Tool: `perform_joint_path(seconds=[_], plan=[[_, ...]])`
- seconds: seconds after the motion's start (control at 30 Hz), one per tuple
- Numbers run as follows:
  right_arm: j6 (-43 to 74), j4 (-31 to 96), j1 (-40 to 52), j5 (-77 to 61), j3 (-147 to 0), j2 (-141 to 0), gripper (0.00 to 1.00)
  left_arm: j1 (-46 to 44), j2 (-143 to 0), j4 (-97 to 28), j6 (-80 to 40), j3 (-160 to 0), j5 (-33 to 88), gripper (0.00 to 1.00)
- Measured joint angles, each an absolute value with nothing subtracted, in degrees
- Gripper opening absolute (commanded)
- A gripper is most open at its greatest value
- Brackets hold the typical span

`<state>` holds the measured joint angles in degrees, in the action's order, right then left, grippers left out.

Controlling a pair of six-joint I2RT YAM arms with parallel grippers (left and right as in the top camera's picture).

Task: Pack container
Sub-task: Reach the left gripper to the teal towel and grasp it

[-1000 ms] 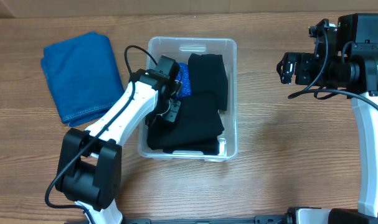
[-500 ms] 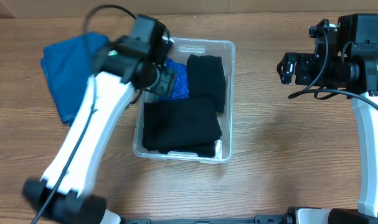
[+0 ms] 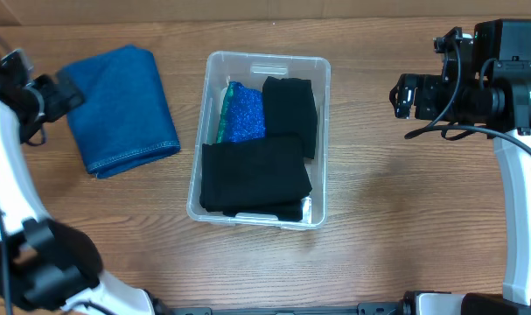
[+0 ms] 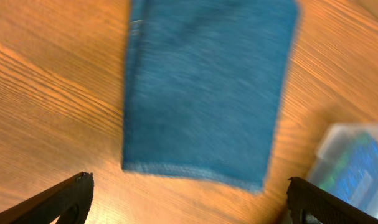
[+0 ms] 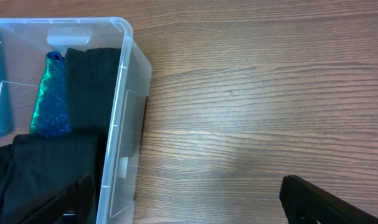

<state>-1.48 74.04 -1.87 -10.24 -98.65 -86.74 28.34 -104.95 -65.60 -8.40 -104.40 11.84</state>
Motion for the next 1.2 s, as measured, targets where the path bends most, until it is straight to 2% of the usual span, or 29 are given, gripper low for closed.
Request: perform_joint_path(seconds=[0.23, 0.47, 0.7, 0.77, 0.8, 0.83, 0.9, 0.93, 1.2], plan=[[-1.50, 74.15, -1.87, -10.26, -98.65, -86.74, 1.00, 36.88, -121.69, -56.01, -6.42, -104.33, 22.41, 1.00], [-1.52, 74.52, -1.87, -10.26, -98.65, -86.74, 1.00, 36.84, -128.86, -46.19, -1.28, -104.22, 30.15, 1.00], [-1.45, 75.02, -1.87, -10.24, -98.65, -86.74, 1.00, 35.99, -134.32, -42.44, -1.54, -104.27, 35.59, 1.00], [-1.48, 75.02, -1.87, -10.26, -98.65, -86.74, 1.00, 35.46, -134.61, -42.28, -1.96, -104.31, 37.08, 0.85], [-1.48, 75.05, -1.87, -10.24, -98.65, -86.74, 1.00, 35.11, -134.72, -42.39, -2.33, -104.40, 37.54, 0.57], [-1.50, 75.11, -1.87, -10.24, -98.65, -86.74, 1.00, 34.65, -135.02, -42.41, -2.72, -104.44, 37.93, 0.36], [-1.45, 75.75, -1.87, -10.24, -98.65, -86.74, 1.00, 34.13, -135.37, -42.78, -3.25, -104.47, 39.68, 0.10], [-1.50, 76.07, -1.87, -10.24, -98.65, -86.74, 1.00, 33.82, -135.61, -43.13, -3.38, -104.47, 41.19, 0.04], [-1.48, 76.75, -1.87, -10.24, -98.65, -86.74, 1.00, 30.68, -133.36, -50.15, -4.21, -104.14, 47.64, 0.04]])
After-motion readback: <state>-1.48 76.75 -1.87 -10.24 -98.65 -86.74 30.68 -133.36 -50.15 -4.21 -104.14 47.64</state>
